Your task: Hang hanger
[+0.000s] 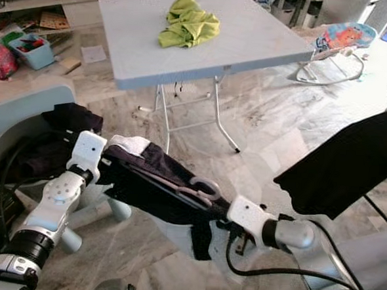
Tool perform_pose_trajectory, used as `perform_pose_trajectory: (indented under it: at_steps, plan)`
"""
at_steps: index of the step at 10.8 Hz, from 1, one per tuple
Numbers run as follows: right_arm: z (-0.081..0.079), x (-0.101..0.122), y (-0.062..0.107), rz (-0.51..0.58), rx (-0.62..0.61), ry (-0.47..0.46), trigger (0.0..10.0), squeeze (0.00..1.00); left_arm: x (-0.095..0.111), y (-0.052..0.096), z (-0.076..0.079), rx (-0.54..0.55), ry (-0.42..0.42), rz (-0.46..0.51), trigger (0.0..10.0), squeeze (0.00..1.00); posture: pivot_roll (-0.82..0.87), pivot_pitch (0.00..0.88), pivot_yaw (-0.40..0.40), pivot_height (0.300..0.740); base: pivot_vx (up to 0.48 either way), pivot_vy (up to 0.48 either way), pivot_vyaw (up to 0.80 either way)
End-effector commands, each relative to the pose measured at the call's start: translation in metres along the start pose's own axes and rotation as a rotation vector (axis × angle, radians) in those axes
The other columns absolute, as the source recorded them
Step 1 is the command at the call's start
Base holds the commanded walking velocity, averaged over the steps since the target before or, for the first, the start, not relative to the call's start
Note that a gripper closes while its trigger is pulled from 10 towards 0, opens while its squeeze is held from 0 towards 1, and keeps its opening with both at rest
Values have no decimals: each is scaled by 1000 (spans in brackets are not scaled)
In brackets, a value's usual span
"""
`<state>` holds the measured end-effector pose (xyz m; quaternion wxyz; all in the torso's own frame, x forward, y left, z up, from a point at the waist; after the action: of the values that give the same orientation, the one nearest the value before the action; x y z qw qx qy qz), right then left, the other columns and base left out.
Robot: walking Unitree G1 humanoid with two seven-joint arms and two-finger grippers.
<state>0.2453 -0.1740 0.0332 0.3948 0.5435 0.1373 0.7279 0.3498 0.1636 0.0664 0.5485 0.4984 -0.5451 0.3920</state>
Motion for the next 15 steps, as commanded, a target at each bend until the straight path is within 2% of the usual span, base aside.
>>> perform_pose_trajectory:
  at_steps: [1,2,3,4,5,6,8,9,10,11,13,14,15]
  plan:
    - [-1,-4,3,-23,9,35,10000,0,5,-2,-8,25,-9,10,10000,0,-100,0,6,740,0,0,0]
    - [-3,-8,5,-36,24,48,10000,0,6,-2,-10,30,-11,10,10000,0,-98,0,5,740,0,0,0]
    - [-14,-20,17,-68,106,83,10000,0,4,-1,-20,53,-17,-2,10000,0,-98,0,6,740,0,0,0]
    - [-18,-8,27,16,155,34,10000,0,2,-2,-24,72,-4,-13,10000,0,-100,0,7,740,0,0,0]
    - [-15,2,34,68,158,28,10000,0,0,-2,-23,68,-3,-23,10000,0,-104,0,9,740,0,0,0]
    - [-1,24,51,173,137,23,10000,0,-7,-2,-19,49,1,-62,10000,0,-112,0,11,740,0,0,0]
    - [47,67,78,397,-11,-47,10000,0,-18,-1,-9,11,27,-107,10000,0,-112,0,11,740,0,0,0]
    - [65,86,83,515,-91,-104,10000,0,-22,0,3,-31,46,-117,10000,0,-117,0,11,740,0,0,0]
    - [81,106,77,627,-206,-144,10000,0,-21,1,21,-98,71,-101,1608,0,-117,0,11,740,0,0,0]
    - [94,115,63,664,-319,-192,10000,0,-22,4,38,-163,93,-102,0,0,-111,0,7,740,0,0,0]
    - [85,111,35,580,-344,-157,10000,0,-35,11,59,-271,149,-185,0,0,-104,0,7,740,0,0,0]
    - [73,93,18,437,-334,-75,10000,0,-40,25,82,-473,98,-220,10000,63,-99,0,5,740,0,0,0]
    - [74,70,10,289,-367,15,10000,0,-44,35,88,-586,34,-256,10000,1000,-101,0,1,740,0,0,0]
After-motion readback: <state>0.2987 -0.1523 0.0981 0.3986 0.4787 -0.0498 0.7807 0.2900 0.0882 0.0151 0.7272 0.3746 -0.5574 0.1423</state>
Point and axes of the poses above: a point about 5 cm out from each wrist's last joint towards the gripper, its own y axis pointing back from the gripper into the wrist, its own x axis along the axis of the wrist's last joint, z = x × y, the point moved 4 cm from there along -y, pointing out of the wrist towards the gripper, and after that the axes turned 13 degrees about y, right-handed, at the moved point
